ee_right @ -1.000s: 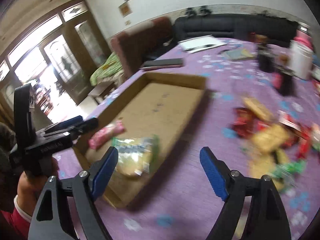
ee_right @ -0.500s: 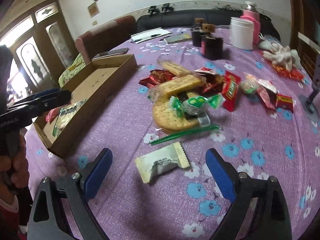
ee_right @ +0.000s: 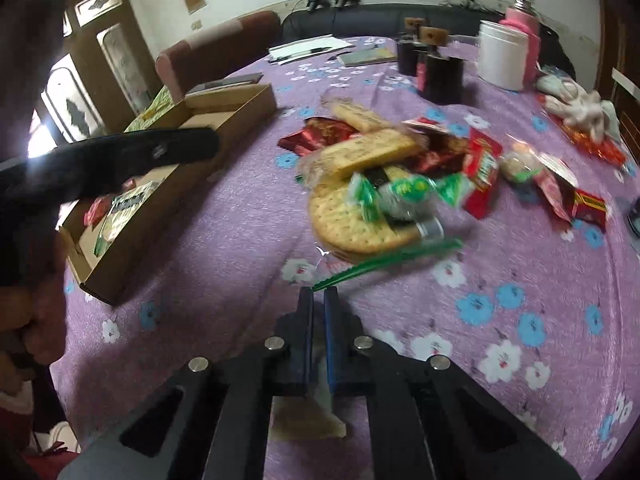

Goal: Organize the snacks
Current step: 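Grasp a white candy with the right gripper while the left grasps a red foil packet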

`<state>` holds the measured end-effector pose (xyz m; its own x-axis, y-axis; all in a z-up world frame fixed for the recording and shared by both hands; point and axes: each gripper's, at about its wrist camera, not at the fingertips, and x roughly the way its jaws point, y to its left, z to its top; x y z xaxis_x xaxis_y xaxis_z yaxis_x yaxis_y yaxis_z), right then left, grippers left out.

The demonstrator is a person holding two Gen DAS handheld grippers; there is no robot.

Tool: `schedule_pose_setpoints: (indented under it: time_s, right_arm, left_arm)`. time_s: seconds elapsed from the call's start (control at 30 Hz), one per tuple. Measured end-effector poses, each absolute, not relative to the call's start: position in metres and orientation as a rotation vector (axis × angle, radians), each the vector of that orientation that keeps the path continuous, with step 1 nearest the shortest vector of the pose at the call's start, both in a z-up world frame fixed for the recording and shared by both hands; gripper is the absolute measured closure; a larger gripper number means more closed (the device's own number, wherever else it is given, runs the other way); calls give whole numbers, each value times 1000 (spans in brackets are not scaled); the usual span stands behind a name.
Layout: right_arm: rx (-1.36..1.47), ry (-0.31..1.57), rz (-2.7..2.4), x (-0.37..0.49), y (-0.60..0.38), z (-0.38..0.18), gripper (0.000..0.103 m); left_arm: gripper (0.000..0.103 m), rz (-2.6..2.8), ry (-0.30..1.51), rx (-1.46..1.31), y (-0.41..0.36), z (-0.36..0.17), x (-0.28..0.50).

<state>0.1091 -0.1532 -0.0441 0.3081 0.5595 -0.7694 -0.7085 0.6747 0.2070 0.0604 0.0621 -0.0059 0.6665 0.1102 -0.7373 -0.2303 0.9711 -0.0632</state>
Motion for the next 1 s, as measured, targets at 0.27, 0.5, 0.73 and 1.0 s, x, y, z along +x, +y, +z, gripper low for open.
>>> schedule_pose_setpoints:
  time_s: [0.27, 0.5, 0.73, 1.0]
  right_arm:
    - [-101, 951, 866, 114, -177, -43, 101]
    - [-149, 934, 885, 101, -172, -37, 54]
    - [-309, 914, 826, 77, -162, -42, 53]
    - [-396, 910, 781, 72, -162, -43, 53]
  left_arm:
    - [16, 247, 877, -245, 65, -21, 128]
    - [16, 260, 973, -284, 73, -50, 159]
    - [16, 252, 990, -222, 63, -58, 166]
    - [37, 289, 979, -108, 62, -62, 164]
